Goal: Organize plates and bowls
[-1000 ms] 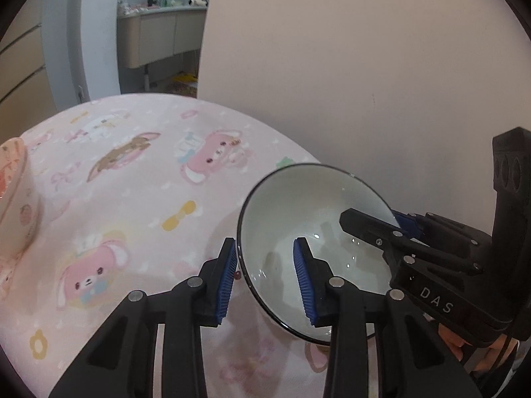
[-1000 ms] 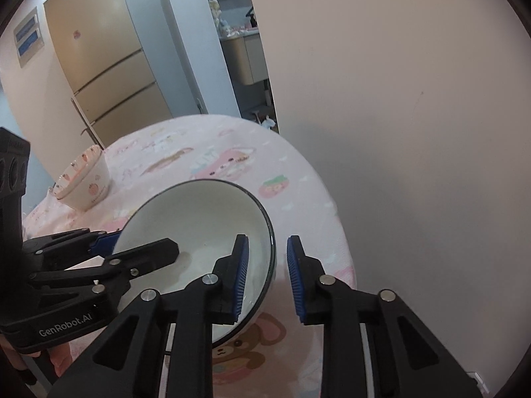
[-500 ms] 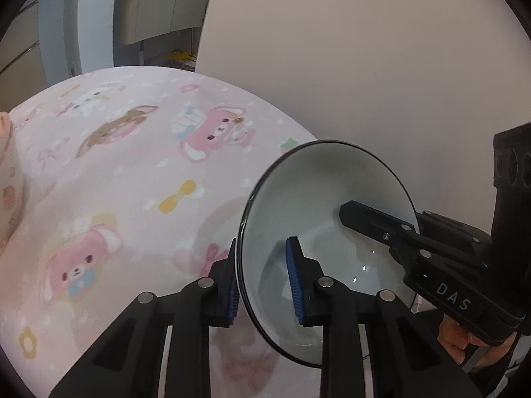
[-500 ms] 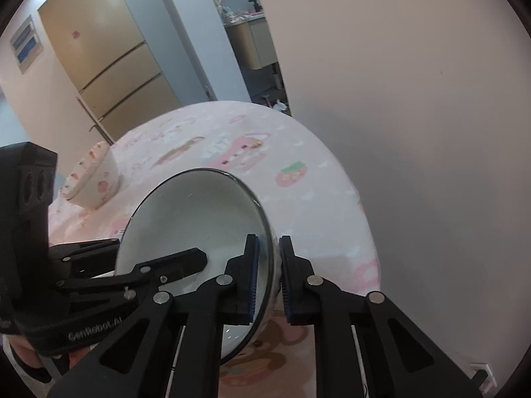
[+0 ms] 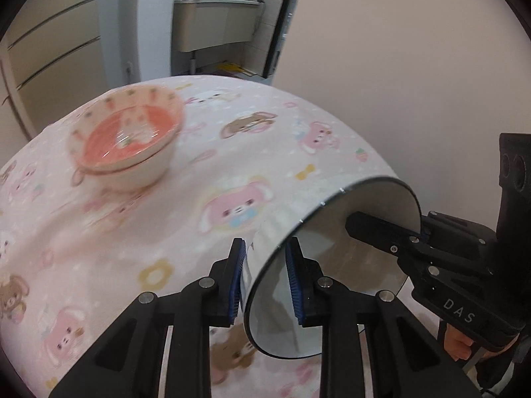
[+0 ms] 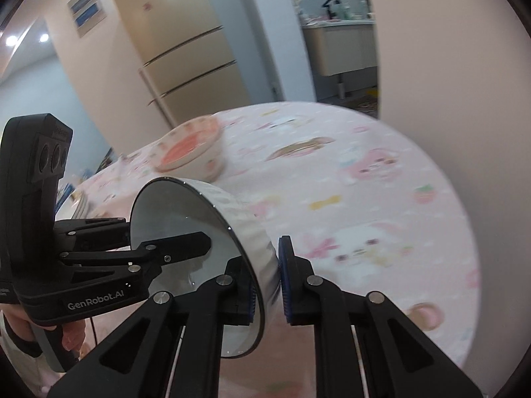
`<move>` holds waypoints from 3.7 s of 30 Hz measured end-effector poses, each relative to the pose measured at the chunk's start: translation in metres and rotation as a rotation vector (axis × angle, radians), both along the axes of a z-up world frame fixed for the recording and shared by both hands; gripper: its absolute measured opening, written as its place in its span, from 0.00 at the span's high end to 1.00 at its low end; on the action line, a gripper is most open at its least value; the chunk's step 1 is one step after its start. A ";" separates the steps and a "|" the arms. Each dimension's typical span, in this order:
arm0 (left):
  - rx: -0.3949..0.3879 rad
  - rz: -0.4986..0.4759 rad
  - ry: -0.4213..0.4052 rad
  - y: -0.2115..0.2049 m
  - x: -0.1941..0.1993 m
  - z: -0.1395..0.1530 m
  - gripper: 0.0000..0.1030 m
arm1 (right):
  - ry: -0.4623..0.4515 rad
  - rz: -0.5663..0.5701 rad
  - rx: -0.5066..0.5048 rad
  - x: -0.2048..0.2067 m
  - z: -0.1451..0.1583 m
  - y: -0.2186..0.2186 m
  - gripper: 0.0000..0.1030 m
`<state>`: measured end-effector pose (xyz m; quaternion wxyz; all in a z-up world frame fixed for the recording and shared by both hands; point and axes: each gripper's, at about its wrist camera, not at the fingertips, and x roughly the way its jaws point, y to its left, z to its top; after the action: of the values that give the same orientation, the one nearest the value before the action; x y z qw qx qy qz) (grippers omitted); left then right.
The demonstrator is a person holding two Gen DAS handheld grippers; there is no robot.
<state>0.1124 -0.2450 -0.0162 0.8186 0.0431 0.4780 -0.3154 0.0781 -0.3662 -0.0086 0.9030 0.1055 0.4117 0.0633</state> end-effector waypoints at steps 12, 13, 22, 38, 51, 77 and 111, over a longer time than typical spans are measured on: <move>-0.003 0.107 -0.020 0.081 -0.011 0.007 0.74 | 0.005 0.107 -0.030 0.006 -0.006 0.074 0.87; -0.005 0.109 -0.019 0.084 -0.012 0.007 0.74 | 0.009 0.112 -0.039 0.006 -0.007 0.078 0.86; -0.018 0.114 -0.011 0.090 -0.010 -0.010 0.74 | 0.007 0.131 -0.078 0.006 -0.009 0.096 0.85; -0.089 0.163 0.074 0.104 -0.001 -0.036 0.70 | 0.077 0.086 -0.039 0.015 -0.028 0.080 0.78; -0.098 0.231 0.064 0.099 0.012 -0.039 0.30 | 0.133 0.051 0.042 0.029 -0.048 0.067 0.57; -0.143 0.264 0.024 0.101 -0.011 0.011 0.82 | 0.018 0.042 0.091 0.014 0.000 0.073 0.87; -0.205 0.375 -0.178 0.159 0.052 0.111 0.82 | -0.242 0.142 0.079 0.105 0.104 0.126 0.87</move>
<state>0.1647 -0.0862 0.0947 0.9019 -0.1021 0.3692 -0.1998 0.1826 -0.2403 0.0953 0.9345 0.1031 0.3032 0.1555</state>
